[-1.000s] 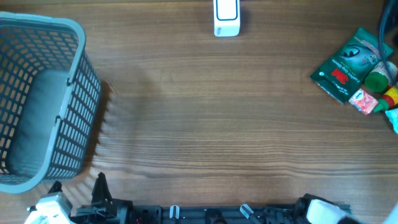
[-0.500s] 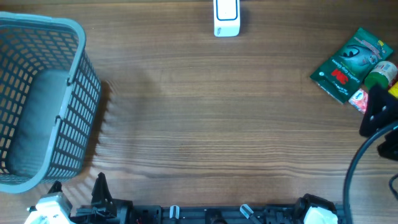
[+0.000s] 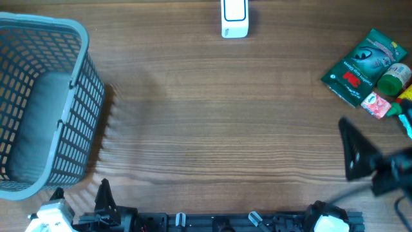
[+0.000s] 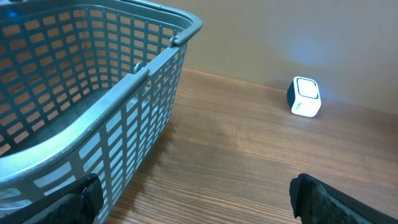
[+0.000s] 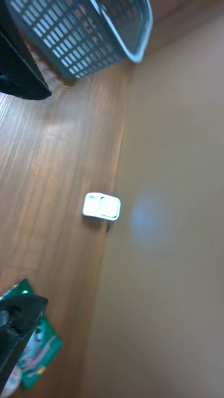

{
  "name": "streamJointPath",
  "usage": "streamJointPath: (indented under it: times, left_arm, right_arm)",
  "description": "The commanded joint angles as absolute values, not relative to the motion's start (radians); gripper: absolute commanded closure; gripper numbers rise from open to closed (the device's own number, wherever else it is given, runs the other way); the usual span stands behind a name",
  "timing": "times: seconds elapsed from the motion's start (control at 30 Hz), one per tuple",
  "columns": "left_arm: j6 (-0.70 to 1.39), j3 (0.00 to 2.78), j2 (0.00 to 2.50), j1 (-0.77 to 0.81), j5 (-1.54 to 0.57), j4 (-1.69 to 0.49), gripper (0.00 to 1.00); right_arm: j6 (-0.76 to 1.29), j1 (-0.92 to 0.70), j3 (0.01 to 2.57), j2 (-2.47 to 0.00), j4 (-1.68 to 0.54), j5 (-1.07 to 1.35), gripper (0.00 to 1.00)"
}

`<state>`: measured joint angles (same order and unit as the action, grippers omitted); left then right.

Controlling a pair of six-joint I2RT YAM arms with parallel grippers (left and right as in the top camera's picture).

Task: Scan the item barcode

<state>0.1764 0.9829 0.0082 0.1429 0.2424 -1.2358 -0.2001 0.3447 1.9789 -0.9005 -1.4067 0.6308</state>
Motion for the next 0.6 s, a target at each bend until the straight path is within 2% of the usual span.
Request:
streamJointPath:
  times: [0.0,0.43,0.57]
  left_arm:
    - [0.164,0.986,0.005,0.137,0.255,-1.235,0.0]
    - [0.164,0.986,0.005,0.137,0.255,-1.235,0.0]
    - [0.164,0.986,0.005,0.137,0.255,-1.235,0.0]
  right_arm:
    - [-0.319,0.346,1.981,-0.799,-1.416,0.698,0.0]
    - [-0.501,0.346,1.823,-0.565,-1.471,0.744,0.0]
    - [-0.643,0.346,1.741,-0.56,-1.459,0.816,0.0]
